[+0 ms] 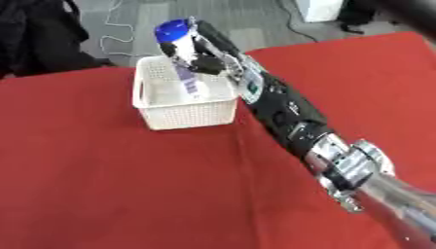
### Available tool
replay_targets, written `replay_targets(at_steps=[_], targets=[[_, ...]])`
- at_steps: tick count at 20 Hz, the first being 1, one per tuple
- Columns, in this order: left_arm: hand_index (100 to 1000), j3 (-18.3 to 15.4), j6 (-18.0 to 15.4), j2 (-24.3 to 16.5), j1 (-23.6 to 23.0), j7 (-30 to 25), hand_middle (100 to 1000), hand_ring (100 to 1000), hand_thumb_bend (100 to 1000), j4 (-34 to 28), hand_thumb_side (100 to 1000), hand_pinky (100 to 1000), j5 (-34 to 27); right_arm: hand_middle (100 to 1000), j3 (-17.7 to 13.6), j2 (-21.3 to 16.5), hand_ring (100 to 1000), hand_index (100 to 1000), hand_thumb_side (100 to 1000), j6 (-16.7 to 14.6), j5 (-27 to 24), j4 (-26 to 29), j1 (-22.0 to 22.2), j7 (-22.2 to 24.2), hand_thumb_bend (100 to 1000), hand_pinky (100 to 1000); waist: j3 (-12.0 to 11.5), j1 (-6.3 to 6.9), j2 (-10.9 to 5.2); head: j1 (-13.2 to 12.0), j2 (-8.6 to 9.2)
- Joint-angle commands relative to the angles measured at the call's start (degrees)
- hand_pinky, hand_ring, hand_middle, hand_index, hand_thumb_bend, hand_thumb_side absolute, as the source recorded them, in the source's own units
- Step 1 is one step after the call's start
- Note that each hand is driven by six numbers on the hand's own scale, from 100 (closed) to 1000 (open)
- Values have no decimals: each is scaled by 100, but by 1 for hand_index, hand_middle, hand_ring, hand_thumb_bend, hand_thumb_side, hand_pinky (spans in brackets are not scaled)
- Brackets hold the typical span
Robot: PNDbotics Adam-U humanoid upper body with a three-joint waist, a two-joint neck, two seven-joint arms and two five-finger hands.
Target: Pick up objects on the table and place them in the box.
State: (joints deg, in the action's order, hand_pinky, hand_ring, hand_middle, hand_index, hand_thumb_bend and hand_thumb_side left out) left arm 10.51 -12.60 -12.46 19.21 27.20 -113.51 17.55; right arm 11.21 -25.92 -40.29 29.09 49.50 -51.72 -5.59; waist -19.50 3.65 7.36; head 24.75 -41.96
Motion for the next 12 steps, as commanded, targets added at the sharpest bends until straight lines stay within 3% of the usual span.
replay_targets(at_steps=[1, 2, 3, 4, 6, 12], targets=[[840, -16, -4, -27, 91, -1, 739, 666, 480, -108, 1000, 684, -14, 341, 22, -76, 335, 395, 1000, 45, 292, -76, -24, 84, 255, 100, -5, -9, -62, 4, 54], [840, -17, -3, -28, 89, -1, 739, 666, 481, -108, 1000, 684, -13, 560, 32, -76, 561, 590, 1000, 63, 424, -83, -14, 170, 380, 424, -2, -9, -64, 3, 48], [840, -18, -2, -30, 87, 1, 739, 666, 480, -108, 1000, 684, -12, 467, 39, -86, 460, 493, 1000, 64, 556, -77, 10, 268, 328, 241, 1, -10, -66, 1, 42], [840, -20, -2, -32, 85, 3, 739, 667, 481, -108, 1000, 684, -11, 784, 45, -109, 793, 798, 1000, 53, 661, -62, 39, 358, 442, 755, 5, -11, -69, -2, 35], [840, -24, -1, -38, 79, 7, 739, 667, 480, -108, 1000, 684, -7, 824, 39, -162, 847, 859, 1000, 8, 770, -5, 110, 508, 459, 846, 16, -12, -75, -8, 17], [840, -31, 12, -75, 36, 13, 739, 666, 479, -108, 1000, 684, 10, 825, 56, -250, 838, 864, 1000, 49, 505, 214, 220, 669, 463, 852, 70, -20, -105, 0, -20]])
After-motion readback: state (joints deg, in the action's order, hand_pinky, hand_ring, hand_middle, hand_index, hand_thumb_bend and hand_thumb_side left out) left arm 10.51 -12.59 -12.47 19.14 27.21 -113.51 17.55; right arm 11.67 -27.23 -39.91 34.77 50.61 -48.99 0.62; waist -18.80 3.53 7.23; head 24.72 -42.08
